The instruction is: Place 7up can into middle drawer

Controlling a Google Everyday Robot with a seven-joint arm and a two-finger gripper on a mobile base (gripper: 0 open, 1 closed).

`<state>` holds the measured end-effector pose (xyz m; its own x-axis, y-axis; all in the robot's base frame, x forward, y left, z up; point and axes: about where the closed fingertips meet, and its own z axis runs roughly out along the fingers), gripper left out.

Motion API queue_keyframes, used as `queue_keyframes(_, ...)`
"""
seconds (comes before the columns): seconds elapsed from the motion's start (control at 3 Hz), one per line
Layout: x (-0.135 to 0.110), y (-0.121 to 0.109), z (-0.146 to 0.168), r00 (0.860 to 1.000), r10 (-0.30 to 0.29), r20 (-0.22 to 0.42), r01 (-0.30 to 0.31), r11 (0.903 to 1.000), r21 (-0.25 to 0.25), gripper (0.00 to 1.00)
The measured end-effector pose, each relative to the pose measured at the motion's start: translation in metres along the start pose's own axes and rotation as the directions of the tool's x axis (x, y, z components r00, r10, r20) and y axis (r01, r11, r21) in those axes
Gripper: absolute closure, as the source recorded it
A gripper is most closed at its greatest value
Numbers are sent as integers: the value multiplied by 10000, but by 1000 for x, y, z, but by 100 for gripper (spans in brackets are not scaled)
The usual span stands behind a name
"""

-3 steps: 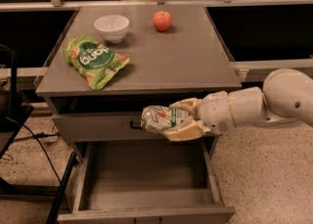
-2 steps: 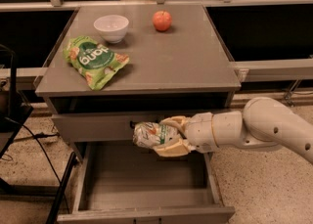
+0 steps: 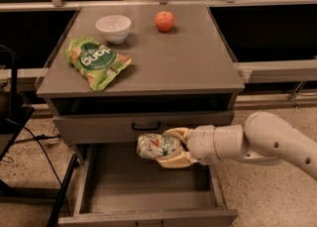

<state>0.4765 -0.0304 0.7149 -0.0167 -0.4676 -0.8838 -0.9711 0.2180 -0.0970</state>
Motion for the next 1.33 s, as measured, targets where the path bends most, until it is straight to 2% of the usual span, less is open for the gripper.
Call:
queue_keyframes(0.33,31,9,25,9999,-2,145,2,10000,-16,100)
queue_keyframes(0.67,50,13,40,9997,-2,260,3,10000,-30,100)
queue_keyframes(1.0,80,13,69,9995,-223,229,227,9996,-166,100)
queue_keyframes(1.33,115,21,111,9991,-413,56,415,9975,-575,100)
